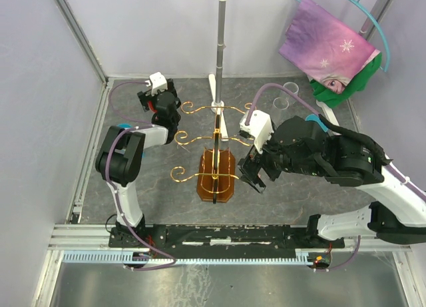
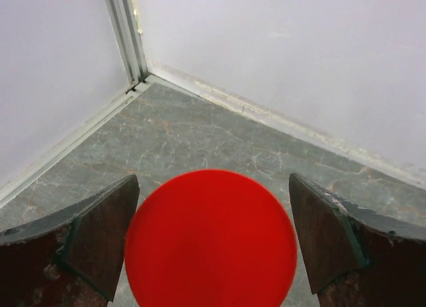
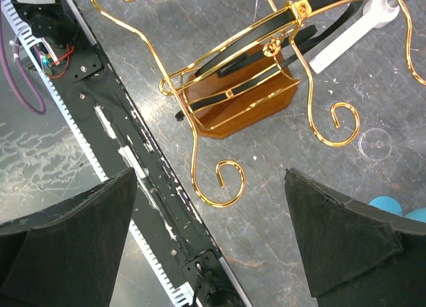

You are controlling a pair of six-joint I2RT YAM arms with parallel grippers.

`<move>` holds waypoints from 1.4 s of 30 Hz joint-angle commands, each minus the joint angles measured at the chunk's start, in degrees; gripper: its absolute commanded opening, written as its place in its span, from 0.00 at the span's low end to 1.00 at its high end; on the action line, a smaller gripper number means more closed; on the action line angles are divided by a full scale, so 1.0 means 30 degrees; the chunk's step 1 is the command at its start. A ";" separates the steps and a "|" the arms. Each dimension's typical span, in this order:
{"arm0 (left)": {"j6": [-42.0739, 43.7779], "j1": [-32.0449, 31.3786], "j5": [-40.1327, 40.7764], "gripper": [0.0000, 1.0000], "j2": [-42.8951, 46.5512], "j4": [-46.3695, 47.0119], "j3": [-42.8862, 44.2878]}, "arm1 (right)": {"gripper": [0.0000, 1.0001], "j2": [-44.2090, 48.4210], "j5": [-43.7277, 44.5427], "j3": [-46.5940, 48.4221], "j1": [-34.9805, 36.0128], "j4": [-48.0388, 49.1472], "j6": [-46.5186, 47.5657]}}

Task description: Take the wine glass off the wine glass rack

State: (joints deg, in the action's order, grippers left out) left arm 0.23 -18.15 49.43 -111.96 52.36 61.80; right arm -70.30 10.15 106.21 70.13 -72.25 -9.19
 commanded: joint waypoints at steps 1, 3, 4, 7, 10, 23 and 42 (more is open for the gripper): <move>-0.1358 -0.0140 -0.0434 0.99 0.2174 -0.1093 0.0307 | 1.00 0.0443 -0.0191 -0.0112 -0.0271 0.1612 -0.0100; -0.1629 -0.0155 -0.0592 0.99 0.2516 -0.1983 0.0436 | 1.00 0.0507 -0.0176 -0.0124 -0.0312 0.1817 -0.0115; -0.1794 -0.0160 -0.0677 0.99 0.2721 -0.2310 0.0483 | 1.00 0.0533 -0.0149 -0.0130 -0.0348 0.1920 -0.0102; -0.2352 -0.0160 -0.1097 0.99 0.3427 -0.3419 0.0690 | 1.00 0.0648 0.0095 -0.0082 -0.0372 0.2192 -0.0072; -0.2312 -0.0188 -0.1135 0.99 0.4042 -0.4265 0.1201 | 1.00 0.0756 0.0517 -0.0065 -0.0425 0.2533 0.0000; -0.3819 -0.0277 -0.2657 0.99 0.8694 -1.7189 0.6878 | 1.00 -0.2957 0.0827 0.4368 -0.7064 -0.0146 -0.2792; -0.7338 -0.0276 -1.2082 0.99 1.1834 -3.5208 1.4377 | 1.00 -0.5449 -0.1638 0.4620 -1.6053 0.0659 -0.4378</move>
State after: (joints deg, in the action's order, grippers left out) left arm -18.90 -18.79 18.79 -78.43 -43.20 103.35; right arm -87.64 4.34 120.38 23.35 -72.42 -21.87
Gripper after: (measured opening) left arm 0.990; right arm 0.999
